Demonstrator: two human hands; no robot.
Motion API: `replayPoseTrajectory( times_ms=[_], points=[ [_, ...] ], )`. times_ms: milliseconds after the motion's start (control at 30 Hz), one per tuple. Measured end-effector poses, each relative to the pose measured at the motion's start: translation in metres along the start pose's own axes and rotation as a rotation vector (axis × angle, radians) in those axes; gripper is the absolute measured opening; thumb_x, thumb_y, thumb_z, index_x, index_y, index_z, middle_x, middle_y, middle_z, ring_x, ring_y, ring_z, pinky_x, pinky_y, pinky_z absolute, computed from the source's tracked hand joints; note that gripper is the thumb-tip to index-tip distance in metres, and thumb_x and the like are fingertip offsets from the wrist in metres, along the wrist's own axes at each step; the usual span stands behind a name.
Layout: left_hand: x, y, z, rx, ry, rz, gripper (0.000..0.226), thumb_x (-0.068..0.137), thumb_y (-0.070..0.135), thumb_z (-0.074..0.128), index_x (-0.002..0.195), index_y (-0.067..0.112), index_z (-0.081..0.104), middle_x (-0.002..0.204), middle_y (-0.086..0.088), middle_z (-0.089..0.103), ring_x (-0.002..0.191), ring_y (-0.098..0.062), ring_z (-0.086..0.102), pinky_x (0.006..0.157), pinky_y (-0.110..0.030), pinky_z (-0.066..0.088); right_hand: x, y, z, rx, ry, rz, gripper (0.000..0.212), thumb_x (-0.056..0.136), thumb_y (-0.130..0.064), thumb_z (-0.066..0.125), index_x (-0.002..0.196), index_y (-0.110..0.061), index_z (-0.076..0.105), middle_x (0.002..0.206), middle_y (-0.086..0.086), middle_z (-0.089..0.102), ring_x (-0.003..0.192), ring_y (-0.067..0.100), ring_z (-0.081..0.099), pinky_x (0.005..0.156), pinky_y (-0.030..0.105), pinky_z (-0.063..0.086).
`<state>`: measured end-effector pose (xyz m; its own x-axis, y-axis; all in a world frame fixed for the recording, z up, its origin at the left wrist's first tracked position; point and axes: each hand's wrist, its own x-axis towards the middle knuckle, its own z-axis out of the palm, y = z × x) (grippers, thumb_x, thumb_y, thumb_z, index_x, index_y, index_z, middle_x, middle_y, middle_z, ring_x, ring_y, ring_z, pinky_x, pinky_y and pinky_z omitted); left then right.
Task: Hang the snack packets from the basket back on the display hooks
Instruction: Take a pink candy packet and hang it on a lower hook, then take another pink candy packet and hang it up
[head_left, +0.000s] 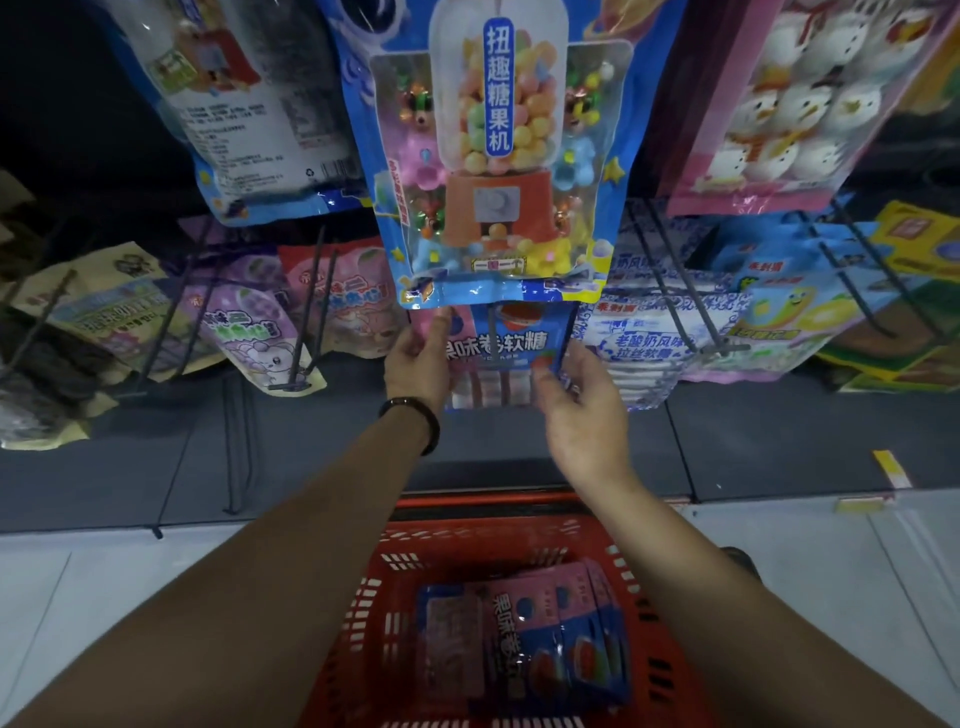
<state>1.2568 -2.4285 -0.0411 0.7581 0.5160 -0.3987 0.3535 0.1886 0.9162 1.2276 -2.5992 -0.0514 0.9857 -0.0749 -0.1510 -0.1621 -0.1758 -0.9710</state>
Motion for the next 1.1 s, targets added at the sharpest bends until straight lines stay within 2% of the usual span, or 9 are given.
replayPoseTrajectory(
  times_ms=[133, 267, 433, 567, 667, 733, 900, 1000, 1100],
  points=[
    [0.002, -0.002, -0.001, 0.020, -0.015, -0.011, 0.074, 0.081, 0.075, 0.066, 0.132, 0.021, 0.064, 0.131, -0.017, 0.067, 0.126, -0.038, 0.063, 0.100, -0.053, 0.057, -0.005, 0.007, -0.005, -0.050, -0.038, 0.063, 0.027, 0.098, -0.028, 0.066, 0.124, -0.022, 0.069, 0.108, -0.002, 0.075, 0.102, 0.021, 0.072, 0.099, 0.047, 0.058],
    [-0.002, 0.002, -0.007, 0.047, -0.025, -0.074, 0.096, 0.080, 0.076, 0.067, 0.151, 0.017, 0.042, 0.137, -0.011, 0.063, 0.118, -0.029, 0.067, 0.090, -0.043, 0.062, -0.018, 0.020, -0.013, -0.185, -0.148, 0.120, 0.019, 0.100, -0.029, 0.068, 0.115, -0.019, 0.073, 0.107, -0.001, 0.076, 0.101, 0.020, 0.073, 0.094, 0.044, 0.059],
    [-0.030, 0.000, -0.038, 0.237, -0.053, -0.065, 0.036, 0.093, 0.037, 0.073, 0.117, 0.013, 0.060, 0.120, -0.020, 0.069, 0.088, -0.036, 0.068, 0.079, -0.046, 0.057, -0.047, 0.031, -0.034, -0.363, -0.292, 0.207, 0.009, 0.100, -0.027, 0.069, 0.102, -0.022, 0.075, 0.104, 0.000, 0.078, 0.100, 0.025, 0.075, 0.093, 0.045, 0.059],
    [-0.086, -0.013, -0.092, 0.587, -0.411, -0.012, 0.010, 0.097, 0.031, 0.070, 0.094, 0.022, 0.069, 0.089, 0.001, 0.073, 0.071, -0.020, 0.071, 0.063, -0.029, 0.052, -0.077, 0.045, -0.042, -0.534, -0.327, 0.247, 0.017, 0.096, -0.033, 0.071, 0.083, -0.023, 0.075, 0.078, -0.005, 0.076, 0.076, 0.017, 0.072, 0.074, 0.030, 0.054],
    [-0.121, -0.023, -0.134, 0.920, -0.713, 0.147, 0.008, 0.096, 0.038, 0.069, 0.093, 0.031, 0.073, 0.097, 0.013, 0.076, 0.092, -0.008, 0.073, 0.084, -0.027, 0.054, -0.097, 0.070, -0.038, -0.645, -0.438, 0.355, 0.017, 0.097, -0.033, 0.070, 0.087, -0.021, 0.076, 0.086, 0.001, 0.074, 0.083, 0.021, 0.068, 0.074, 0.026, 0.044],
    [-0.139, -0.032, -0.151, 1.065, -0.781, 0.226, 0.005, 0.095, 0.038, 0.069, 0.092, 0.036, 0.072, 0.100, 0.020, 0.074, 0.101, 0.002, 0.067, 0.094, -0.026, 0.050, -0.115, 0.095, -0.037, -0.725, -0.495, 0.457, 0.017, 0.099, -0.029, 0.067, 0.093, -0.018, 0.078, 0.098, 0.007, 0.077, 0.092, 0.022, 0.070, 0.076, 0.026, 0.045],
    [-0.152, -0.059, -0.163, 1.246, -0.892, 0.120, 0.018, 0.099, 0.045, 0.062, 0.112, 0.033, 0.068, 0.118, 0.010, 0.071, 0.108, -0.011, 0.065, 0.096, -0.035, 0.053, -0.159, 0.162, -0.024, -0.756, -0.446, 0.729, 0.043, 0.104, -0.025, 0.061, 0.141, -0.003, 0.062, 0.137, 0.017, 0.068, 0.125, 0.032, 0.066, 0.093, 0.035, 0.054],
    [-0.145, -0.070, -0.158, 1.482, -1.036, 0.043, 0.035, 0.100, 0.052, 0.056, 0.127, 0.032, 0.062, 0.135, 0.000, 0.064, 0.118, -0.019, 0.062, 0.094, -0.030, 0.048, -0.171, 0.186, -0.014, -0.718, -0.422, 0.841, 0.037, 0.101, -0.021, 0.062, 0.133, -0.003, 0.067, 0.136, 0.017, 0.068, 0.128, 0.034, 0.065, 0.089, 0.035, 0.053],
    [-0.133, -0.075, -0.153, 1.542, -1.088, -0.003, 0.040, 0.099, 0.055, 0.055, 0.133, 0.033, 0.061, 0.139, -0.001, 0.063, 0.120, -0.022, 0.061, 0.096, -0.031, 0.048, -0.177, 0.204, -0.012, -0.585, -0.227, 0.934, 0.043, 0.088, -0.020, 0.073, 0.127, -0.003, 0.069, 0.126, 0.017, 0.072, 0.120, 0.034, 0.068, 0.091, 0.033, 0.056]
  ],
)
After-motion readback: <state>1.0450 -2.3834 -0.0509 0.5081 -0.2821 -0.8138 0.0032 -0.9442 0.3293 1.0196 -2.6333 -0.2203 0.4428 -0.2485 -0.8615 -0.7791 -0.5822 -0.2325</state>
